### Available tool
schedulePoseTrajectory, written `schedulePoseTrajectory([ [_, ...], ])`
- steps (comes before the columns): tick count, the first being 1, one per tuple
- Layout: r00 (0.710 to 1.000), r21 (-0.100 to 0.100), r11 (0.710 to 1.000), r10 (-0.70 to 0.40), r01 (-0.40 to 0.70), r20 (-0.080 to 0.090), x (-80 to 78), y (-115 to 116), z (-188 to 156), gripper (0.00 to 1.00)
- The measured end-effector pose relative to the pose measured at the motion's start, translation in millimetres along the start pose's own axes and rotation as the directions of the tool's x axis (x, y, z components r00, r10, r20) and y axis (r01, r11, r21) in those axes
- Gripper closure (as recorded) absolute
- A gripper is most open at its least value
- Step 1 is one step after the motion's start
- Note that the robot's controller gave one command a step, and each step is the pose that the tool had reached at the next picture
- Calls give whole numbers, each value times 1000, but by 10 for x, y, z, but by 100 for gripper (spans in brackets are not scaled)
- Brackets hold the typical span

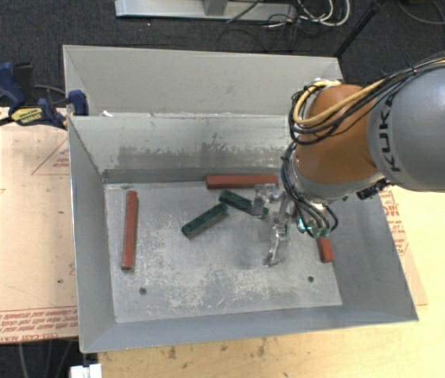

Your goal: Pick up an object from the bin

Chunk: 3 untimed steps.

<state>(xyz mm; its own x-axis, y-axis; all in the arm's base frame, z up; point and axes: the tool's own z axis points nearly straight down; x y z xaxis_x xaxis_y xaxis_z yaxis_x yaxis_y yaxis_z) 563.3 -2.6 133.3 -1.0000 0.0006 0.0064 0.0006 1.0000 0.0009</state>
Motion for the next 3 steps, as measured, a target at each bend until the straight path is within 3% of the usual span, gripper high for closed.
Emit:
schedulePoseTrajectory([
  [1, 999, -3, 999, 49, -49, 12, -611, 403, 344, 0],
  [2, 1000, -1, 1000, 5, -5, 12, -718, 535, 631, 0],
  [3, 987, -1, 987, -158, 158, 11, -559, 1113, 620, 0],
])
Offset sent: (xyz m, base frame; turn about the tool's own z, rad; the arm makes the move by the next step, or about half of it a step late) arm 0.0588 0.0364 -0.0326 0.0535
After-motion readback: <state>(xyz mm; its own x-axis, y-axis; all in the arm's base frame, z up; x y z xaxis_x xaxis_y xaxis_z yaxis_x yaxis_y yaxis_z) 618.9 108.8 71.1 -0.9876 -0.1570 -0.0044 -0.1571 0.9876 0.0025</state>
